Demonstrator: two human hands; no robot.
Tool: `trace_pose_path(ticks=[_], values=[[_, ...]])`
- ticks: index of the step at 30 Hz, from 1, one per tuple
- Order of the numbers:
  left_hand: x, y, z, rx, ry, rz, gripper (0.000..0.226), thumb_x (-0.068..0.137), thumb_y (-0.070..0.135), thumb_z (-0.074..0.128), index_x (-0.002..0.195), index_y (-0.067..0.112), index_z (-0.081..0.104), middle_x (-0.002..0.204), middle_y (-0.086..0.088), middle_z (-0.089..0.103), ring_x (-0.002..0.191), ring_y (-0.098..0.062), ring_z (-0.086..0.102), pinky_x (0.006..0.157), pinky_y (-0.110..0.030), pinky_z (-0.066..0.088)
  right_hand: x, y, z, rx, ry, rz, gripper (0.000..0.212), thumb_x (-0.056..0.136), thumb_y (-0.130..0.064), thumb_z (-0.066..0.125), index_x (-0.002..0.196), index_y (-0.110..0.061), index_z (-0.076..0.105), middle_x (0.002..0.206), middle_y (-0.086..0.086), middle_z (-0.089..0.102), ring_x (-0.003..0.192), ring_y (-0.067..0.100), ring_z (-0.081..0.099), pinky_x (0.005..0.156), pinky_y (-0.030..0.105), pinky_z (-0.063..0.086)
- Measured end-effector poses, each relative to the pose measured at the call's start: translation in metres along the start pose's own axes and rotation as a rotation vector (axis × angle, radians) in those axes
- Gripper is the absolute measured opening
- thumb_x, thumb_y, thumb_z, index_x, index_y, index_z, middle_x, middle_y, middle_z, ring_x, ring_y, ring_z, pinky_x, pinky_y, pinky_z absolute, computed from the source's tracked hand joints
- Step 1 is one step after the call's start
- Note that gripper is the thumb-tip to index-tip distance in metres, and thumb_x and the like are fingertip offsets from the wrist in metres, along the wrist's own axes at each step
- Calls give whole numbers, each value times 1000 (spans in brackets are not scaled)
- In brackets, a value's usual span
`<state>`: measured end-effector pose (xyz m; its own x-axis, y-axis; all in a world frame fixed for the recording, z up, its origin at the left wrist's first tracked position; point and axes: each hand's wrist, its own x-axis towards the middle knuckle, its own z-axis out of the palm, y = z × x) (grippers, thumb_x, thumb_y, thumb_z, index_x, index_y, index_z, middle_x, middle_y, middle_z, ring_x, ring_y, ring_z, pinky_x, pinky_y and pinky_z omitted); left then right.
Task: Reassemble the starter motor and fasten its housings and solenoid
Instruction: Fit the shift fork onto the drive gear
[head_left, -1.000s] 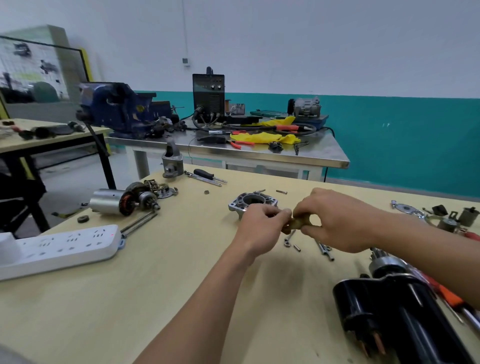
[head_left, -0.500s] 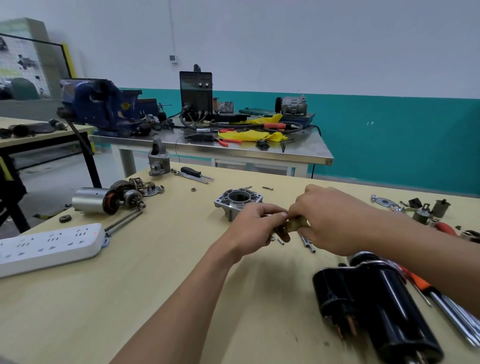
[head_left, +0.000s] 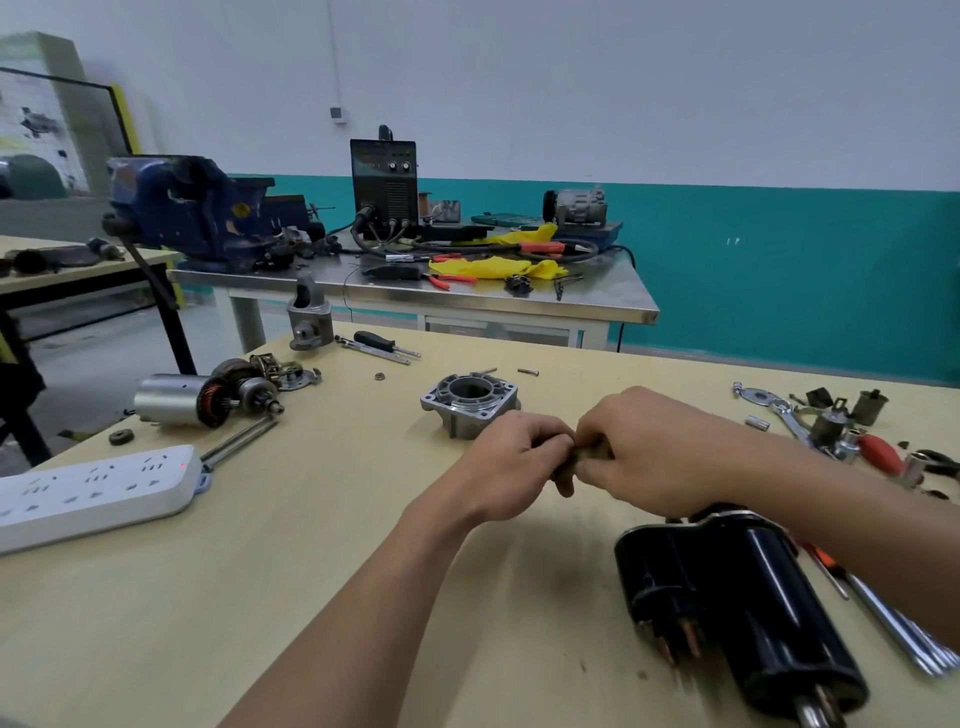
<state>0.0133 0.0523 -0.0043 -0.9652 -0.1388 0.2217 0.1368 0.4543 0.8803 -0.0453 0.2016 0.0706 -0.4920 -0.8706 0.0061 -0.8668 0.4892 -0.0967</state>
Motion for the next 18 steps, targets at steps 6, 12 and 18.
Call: trace_pose_path(ticks=[6,12,18], values=[[-4,8,-5,-128,-20,-65,42,100,27,45,63,23,65,54,-1,60,52,-20,47,41,-19,31,-6,11,0,93,50,-117,16,98,-34,56,93,-26,68,82,-9,64,79,10,57,74,33,49],[-7,12,-1,-281,-59,-177,52,105,44,39,62,24,59,52,3,51,42,-15,47,39,-15,27,-15,17,14,143,188,-215,22,100,-36,51,90,-23,64,79,-10,59,80,8,54,71,28,43],[-6,16,-1,-404,-29,-216,52,104,49,40,65,28,66,47,-4,49,33,-15,40,36,-14,22,-24,21,14,51,249,-247,33,96,-49,35,99,-24,57,88,-14,51,82,6,46,74,24,38]])
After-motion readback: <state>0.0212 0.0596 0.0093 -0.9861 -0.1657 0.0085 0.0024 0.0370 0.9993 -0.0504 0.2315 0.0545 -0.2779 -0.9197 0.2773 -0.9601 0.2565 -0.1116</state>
